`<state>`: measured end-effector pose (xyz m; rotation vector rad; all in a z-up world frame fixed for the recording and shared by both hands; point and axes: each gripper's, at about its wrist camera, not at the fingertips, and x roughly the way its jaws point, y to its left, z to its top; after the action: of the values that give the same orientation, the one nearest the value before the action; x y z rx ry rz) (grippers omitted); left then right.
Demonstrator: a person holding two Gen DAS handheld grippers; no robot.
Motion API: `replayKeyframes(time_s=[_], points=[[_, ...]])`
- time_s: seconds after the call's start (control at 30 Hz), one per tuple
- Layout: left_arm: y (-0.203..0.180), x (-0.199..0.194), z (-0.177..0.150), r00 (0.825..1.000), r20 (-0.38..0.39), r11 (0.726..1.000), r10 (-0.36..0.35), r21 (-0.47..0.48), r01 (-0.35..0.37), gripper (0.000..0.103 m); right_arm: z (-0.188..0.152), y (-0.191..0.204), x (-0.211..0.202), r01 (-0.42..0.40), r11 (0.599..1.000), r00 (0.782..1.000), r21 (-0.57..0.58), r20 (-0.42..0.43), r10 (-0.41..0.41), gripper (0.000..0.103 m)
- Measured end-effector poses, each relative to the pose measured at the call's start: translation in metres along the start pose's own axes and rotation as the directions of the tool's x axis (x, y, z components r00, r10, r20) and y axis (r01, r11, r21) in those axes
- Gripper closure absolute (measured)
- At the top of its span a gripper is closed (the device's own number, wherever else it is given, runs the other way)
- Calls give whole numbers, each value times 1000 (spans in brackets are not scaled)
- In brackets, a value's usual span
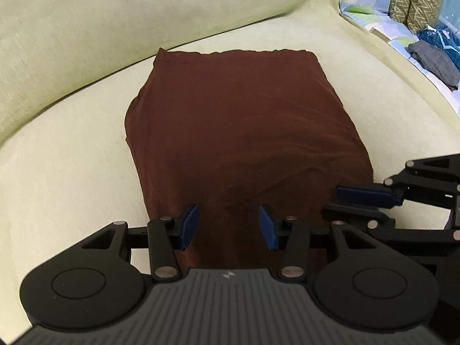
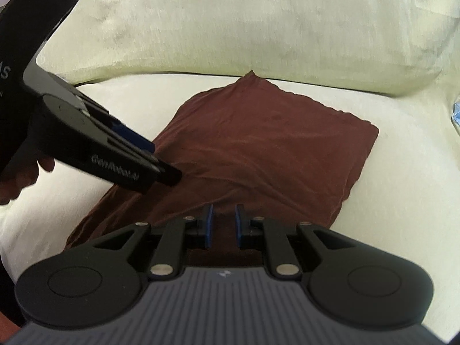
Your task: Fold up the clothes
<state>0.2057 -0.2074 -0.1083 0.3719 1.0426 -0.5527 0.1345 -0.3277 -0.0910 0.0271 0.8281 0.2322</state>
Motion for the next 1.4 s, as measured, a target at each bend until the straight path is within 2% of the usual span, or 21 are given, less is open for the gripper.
replayKeyframes(time_s=[0.1, 0.13, 0.2, 0.3, 0.37, 0.43, 0.47, 0.53, 0.63, 0.7, 0.77, 0.8, 0.83, 0.93, 1.0, 1.13, 1.2, 1.3, 1.4], points=[[1, 12, -13, 999, -40, 999, 31, 20, -30, 51, -1, 4, 2, 9, 1000, 1000, -20, -25, -9, 82], [2, 16, -19, 998, -41, 998, 47, 36, -46, 47, -5, 4, 5, 18, 999, 999, -36, -48, -20, 82], [6, 14, -35, 999, 6, 997, 47, 66, -47, 46, -15, 4, 12, 42, 996, 994, -75, -97, -49, 82], [16, 5, -53, 998, 10, 995, 67, 71, -68, 42, -30, -4, -3, 46, 996, 991, -77, -118, -55, 82], [24, -1, -62, 998, 9, 997, 59, 50, -59, 43, -39, -10, -14, 47, 997, 990, -61, -133, -55, 80], [34, -13, -62, 999, -3, 999, 35, -16, -35, 47, -40, -12, -26, 70, 997, 987, -37, -142, -74, 80], [33, -21, -61, 999, 18, 999, 36, -17, -36, 48, -40, -12, -29, 77, 997, 987, -29, -142, -80, 80], [26, -36, -56, 997, 68, 1000, 25, -2, -25, 47, -33, -5, -42, 79, 997, 993, -11, -88, -79, 80], [3, -39, -55, 997, 81, 998, -9, 58, 4, 47, -22, 12, -52, 29, 1000, 999, 9, -29, -29, 80], [-12, -31, -66, 999, 52, 993, -4, 115, -2, 47, -22, 31, -46, -1, 1000, 999, -21, -54, 0, 80], [-20, -22, -81, 1000, 11, 988, 9, 155, -10, 46, -36, 51, -35, -8, 998, 991, -64, -132, -1, 83], [-23, -19, -94, 1000, 14, 983, 28, 180, -30, 46, -49, 57, -31, 10, 997, 986, -72, -166, -22, 85], [-23, -23, -108, 998, 56, 981, 31, 190, -42, 46, -61, 61, -31, 31, 996, 983, -79, -176, -45, 86], [-15, -32, -113, 999, 44, 992, -2, 125, -3, 46, -67, 58, -44, 34, 998, 985, -45, -169, -41, 87], [-17, -37, -107, 999, 46, 991, 1, 130, -7, 46, -63, 56, -52, 43, 998, 982, -42, -182, -50, 86], [-23, -46, -97, 995, 98, 988, -6, 153, -9, 47, -54, 57, -64, 26, 1000, 995, -2, -94, -26, 86], [-25, -39, -100, 998, 70, 986, 2, 164, -14, 46, -54, 57, -62, 19, 1000, 996, 20, -88, -17, 86], [-21, -30, -120, 998, 66, 988, 1, 152, -11, 46, -68, 57, -47, 33, 998, 988, 54, -153, -24, 86], [-9, -37, -123, 998, 58, 997, -32, 79, 28, 46, -72, 53, -49, 34, 996, 984, 78, -175, -20, 86]])
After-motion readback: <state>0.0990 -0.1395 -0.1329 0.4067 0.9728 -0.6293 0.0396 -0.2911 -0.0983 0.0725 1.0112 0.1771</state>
